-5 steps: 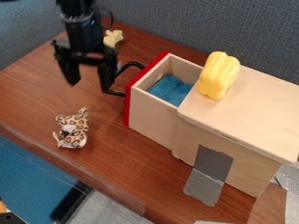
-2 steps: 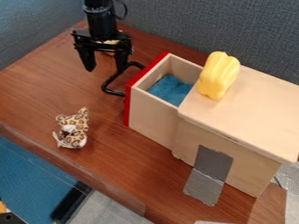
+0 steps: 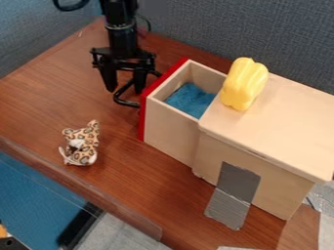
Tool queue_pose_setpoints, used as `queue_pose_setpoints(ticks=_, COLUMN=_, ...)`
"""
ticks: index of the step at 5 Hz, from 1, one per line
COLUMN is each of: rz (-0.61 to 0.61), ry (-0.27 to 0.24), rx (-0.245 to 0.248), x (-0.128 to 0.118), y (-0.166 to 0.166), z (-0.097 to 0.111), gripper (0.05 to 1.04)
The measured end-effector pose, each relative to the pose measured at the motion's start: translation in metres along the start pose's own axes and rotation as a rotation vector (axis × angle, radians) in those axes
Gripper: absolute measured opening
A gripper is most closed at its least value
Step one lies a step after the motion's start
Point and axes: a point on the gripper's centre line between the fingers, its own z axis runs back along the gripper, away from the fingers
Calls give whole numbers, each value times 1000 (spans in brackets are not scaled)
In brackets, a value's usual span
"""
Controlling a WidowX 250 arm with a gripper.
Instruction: Closed the drawer
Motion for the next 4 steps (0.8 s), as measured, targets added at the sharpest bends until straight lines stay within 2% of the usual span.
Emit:
queue_pose_setpoints(ticks=1, rz=2, ry=13, rx=-12, x=-7, y=-4, z=-7, gripper=359)
queue_pose_setpoints(ticks=2, rz=-46, ry=28, rx=-46, x=-26, y=-23, z=-4, gripper=202)
queue_pose_setpoints(ticks=4, rz=-89, ry=14, rx=-69, x=-36, y=-48, z=-3, gripper=171)
